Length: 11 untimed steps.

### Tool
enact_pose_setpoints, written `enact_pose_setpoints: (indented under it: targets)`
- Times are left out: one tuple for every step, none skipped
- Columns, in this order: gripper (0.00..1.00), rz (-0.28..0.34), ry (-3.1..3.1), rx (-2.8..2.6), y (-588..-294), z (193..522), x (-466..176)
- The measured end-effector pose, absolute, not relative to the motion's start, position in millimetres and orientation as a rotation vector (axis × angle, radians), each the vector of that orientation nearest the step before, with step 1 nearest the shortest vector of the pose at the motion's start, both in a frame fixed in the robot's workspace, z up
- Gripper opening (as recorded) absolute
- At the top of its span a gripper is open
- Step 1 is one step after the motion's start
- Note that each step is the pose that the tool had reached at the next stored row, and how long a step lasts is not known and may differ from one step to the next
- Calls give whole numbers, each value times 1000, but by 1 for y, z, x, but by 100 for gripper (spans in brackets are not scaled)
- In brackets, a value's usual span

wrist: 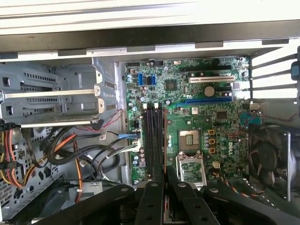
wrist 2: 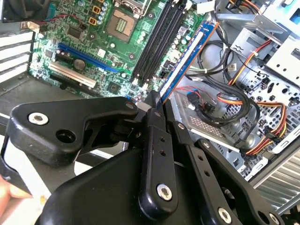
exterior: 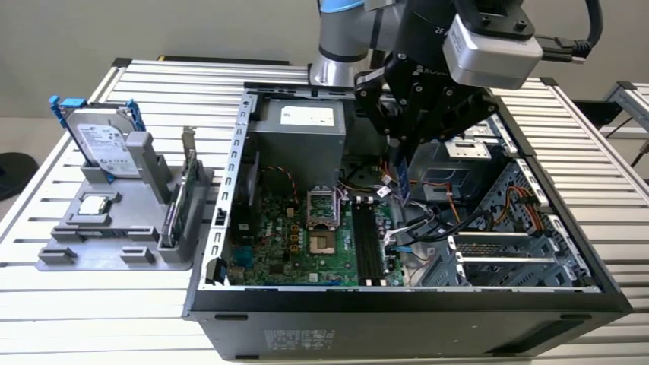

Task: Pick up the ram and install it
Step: 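Insert the ram into the slot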

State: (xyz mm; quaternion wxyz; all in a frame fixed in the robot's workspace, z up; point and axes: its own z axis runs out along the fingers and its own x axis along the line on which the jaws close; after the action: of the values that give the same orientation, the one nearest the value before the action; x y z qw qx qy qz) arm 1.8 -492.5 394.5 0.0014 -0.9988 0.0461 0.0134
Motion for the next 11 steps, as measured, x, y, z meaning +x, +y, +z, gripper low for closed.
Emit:
enact_pose_setpoints:
  targets:
    - [0,42,145,-3135,-492,394,2]
    - [0,42,145,-3135,-492,393,2]
    - [0,42,146,-3135,-492,393,3]
    - [0,42,146,-3135,-492,392,3]
    - [0,42,146,-3135,-492,392,3]
    - [0,42,147,-3135,-492,391,4]
    - [0,42,147,-3135,-492,391,4]
    - [0,42,147,-3135,-492,390,4]
    - [0,42,148,-3135,-492,390,4]
    - [0,42,148,-3135,-492,389,4]
    - [0,42,148,-3135,-492,389,5]
